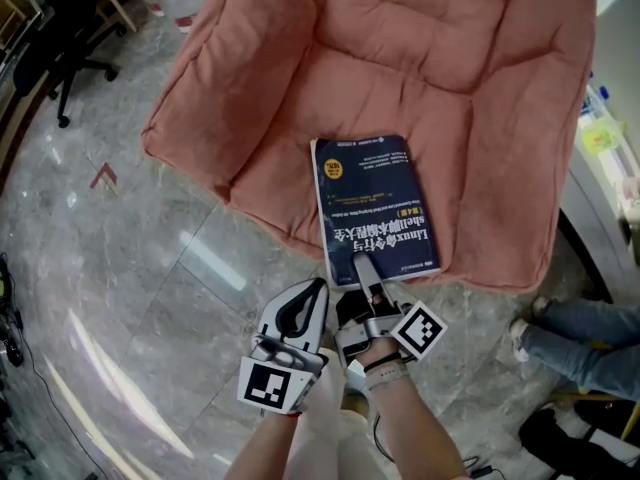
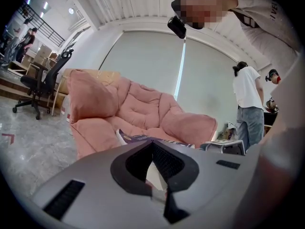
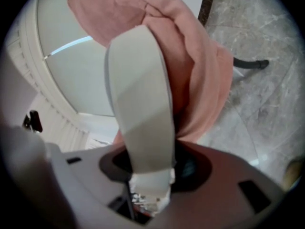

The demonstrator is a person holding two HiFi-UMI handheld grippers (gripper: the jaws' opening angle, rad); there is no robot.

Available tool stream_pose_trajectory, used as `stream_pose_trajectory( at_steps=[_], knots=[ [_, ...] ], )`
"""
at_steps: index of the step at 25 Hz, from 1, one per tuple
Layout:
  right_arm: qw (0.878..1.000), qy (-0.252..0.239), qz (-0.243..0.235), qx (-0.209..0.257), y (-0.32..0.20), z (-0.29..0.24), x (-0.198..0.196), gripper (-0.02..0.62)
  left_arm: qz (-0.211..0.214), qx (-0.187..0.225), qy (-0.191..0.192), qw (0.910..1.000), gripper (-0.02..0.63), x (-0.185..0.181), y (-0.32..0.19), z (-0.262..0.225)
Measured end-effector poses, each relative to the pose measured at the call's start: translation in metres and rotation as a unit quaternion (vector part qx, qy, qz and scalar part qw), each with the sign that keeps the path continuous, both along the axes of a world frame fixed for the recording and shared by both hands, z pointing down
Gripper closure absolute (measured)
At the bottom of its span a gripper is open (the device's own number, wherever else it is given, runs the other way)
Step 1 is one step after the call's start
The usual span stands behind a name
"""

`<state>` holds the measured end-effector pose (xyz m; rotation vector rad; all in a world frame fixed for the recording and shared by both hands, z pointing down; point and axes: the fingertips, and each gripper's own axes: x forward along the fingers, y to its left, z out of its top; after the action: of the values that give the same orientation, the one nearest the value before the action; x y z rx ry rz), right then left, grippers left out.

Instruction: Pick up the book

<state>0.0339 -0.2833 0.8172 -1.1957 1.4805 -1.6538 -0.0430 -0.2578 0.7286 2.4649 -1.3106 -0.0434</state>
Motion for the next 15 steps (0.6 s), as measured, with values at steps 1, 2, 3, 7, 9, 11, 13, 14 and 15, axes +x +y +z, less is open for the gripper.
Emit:
stream_pose_trajectory(
  at_steps=[1,2,3,7,9,11,13,14,15],
  knots=[
    [1.0,-0.003,0.001,0.002,0.0,-0.003,0.0,0.397,0.0,0.0,-0.001,1.0,0.595,0.0,-0.001,0.0],
    [1.0,-0.007,0.002,0.004,0.0,-0.005,0.0,0.402,0.001,0.001,-0.002,1.0,0.595,0.0,-0.001,-0.001],
    [1.0,-0.011,0.003,0.005,0.0,-0.008,0.0,0.405,0.002,0.001,-0.002,1.0,0.595,0.0,-0.001,-0.002],
    [1.0,-0.024,0.015,0.0,0.003,-0.017,0.002,0.408,0.005,-0.001,-0.002,1.0,0.595,0.0,0.0,-0.007],
    [0.999,-0.035,0.023,-0.005,0.005,-0.021,0.003,0.408,0.007,-0.002,-0.004,1.0,0.595,-0.001,-0.001,-0.01],
    [0.998,-0.046,0.033,-0.01,0.006,-0.024,0.004,0.41,0.01,0.0,-0.004,0.9999,0.595,-0.002,-0.003,-0.014],
    [0.998,-0.053,0.04,-0.013,0.007,-0.028,0.004,0.411,0.012,0.002,-0.004,0.9999,0.595,-0.003,-0.004,-0.018],
    [0.998,-0.054,0.041,-0.014,0.008,-0.029,0.005,0.411,0.012,0.003,-0.003,0.9999,0.595,-0.002,-0.005,-0.021],
    [0.998,-0.054,0.04,-0.015,0.01,-0.031,0.006,0.411,0.012,0.004,-0.002,0.9999,0.595,-0.001,-0.005,-0.023]
  ],
)
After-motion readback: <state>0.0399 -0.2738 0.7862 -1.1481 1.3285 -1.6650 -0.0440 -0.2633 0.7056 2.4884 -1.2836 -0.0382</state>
